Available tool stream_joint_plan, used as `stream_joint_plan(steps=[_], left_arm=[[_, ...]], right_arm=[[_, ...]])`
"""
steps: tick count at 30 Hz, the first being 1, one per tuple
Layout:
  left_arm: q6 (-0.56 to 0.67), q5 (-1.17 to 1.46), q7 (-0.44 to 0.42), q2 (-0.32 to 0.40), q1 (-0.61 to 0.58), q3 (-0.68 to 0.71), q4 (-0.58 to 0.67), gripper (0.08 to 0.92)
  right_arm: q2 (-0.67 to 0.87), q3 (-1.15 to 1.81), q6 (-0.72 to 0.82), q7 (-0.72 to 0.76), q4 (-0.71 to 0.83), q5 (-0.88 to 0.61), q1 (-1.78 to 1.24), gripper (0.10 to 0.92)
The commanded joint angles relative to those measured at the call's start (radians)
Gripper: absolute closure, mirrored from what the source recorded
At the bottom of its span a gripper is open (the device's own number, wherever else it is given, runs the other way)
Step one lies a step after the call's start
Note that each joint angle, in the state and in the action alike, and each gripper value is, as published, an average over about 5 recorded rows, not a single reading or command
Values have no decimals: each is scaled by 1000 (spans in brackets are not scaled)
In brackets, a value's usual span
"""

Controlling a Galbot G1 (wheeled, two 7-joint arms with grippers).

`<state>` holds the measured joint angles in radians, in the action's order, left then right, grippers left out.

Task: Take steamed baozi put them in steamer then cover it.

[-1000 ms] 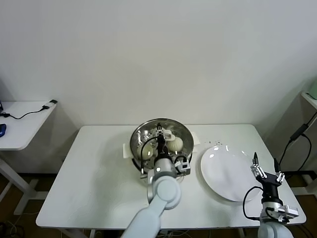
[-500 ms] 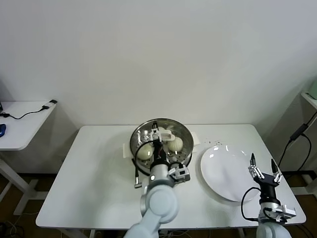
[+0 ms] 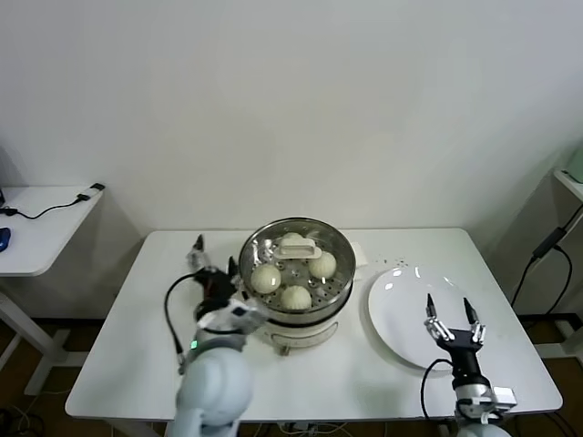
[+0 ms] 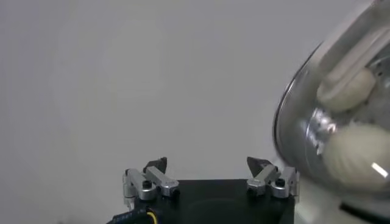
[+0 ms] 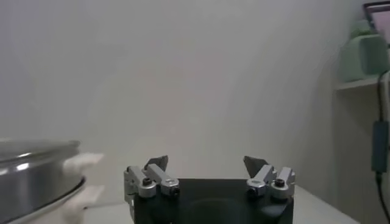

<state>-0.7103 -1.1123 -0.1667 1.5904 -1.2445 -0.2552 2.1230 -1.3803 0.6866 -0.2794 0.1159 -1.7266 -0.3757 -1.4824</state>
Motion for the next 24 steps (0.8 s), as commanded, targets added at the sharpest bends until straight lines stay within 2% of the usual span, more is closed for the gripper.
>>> stream_joint_plan(steps=[1, 4, 8, 16, 24], left_arm=[[665, 969, 22, -80, -259, -526, 8, 177], [739, 1091, -12, -75, -314, -569, -21, 177], [778, 1198, -13, -74, -365, -585, -50, 177], [784, 1199, -14, -89, -514, -487, -57, 177], [736, 1200, -30, -78, -540, -484, -12, 177]], right_arm=[[-10, -79, 39, 20, -35, 102, -74, 203], [-8, -80, 40, 20, -44, 86, -85, 203], [-7, -78, 46, 19, -52, 80, -100, 203], [4, -82, 42, 18, -57, 84, -131, 203], [6, -74, 68, 18, -71, 122, -139, 203]])
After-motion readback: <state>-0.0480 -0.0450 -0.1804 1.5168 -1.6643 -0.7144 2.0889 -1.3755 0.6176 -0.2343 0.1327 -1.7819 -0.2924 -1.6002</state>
